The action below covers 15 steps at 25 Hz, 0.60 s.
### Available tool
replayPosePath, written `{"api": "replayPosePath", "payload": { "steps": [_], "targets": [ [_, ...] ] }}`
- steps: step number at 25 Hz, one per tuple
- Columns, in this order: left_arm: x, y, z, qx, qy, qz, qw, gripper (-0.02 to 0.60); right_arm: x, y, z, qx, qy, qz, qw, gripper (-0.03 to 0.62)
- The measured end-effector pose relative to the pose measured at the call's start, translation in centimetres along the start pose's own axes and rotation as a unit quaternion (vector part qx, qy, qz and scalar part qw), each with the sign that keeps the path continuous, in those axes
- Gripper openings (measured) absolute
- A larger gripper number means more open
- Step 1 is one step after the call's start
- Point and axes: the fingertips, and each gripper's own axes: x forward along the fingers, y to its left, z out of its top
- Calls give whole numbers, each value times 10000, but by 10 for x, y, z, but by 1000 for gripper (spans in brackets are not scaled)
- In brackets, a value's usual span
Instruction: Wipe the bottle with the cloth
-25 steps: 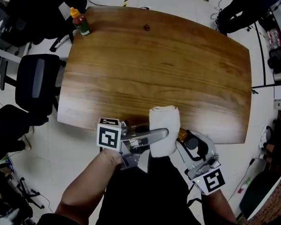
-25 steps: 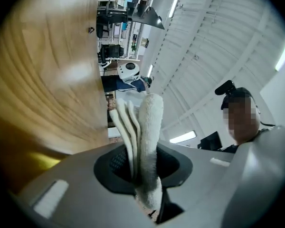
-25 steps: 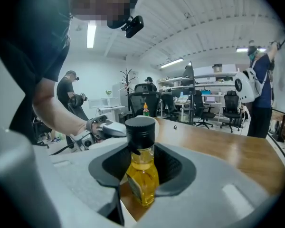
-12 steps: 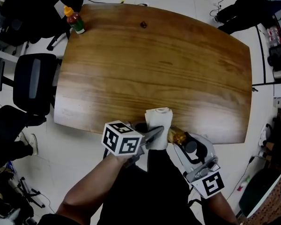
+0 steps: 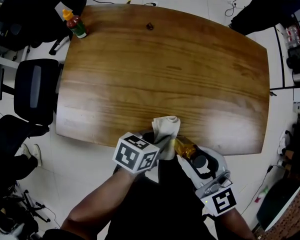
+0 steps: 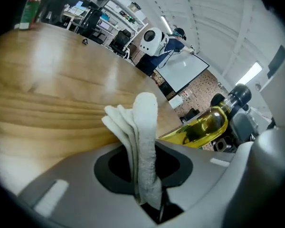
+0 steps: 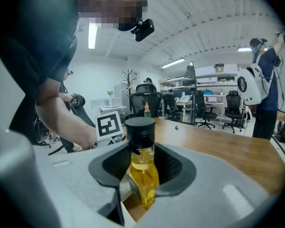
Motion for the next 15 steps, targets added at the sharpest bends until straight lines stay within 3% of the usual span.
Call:
{"api": "replayPosePath", "payload": {
  "steps": [4,7,9,12,15],
  "targets": [
    [-23,-5,38,-99,-634,-424,9970,101,0,0,2,9,-10,165,9999,132],
    [-40,-21,77,-339,-1111,-1200,9860,103,-2,2,1,39,8,231,9997,132],
    [-45,-37,101,-600,-1280,-1950,9706,101,-3,2,-1,11,46,253,9997,132],
    [-40,-57,122,-1080,-1164,-3148,9358,103,-3,2,-4,-54,100,294,9995,132],
    [-21,-69,123,-1463,-756,-3772,9114,103,-3,4,-4,-48,87,352,9993,132]
  ]
}}
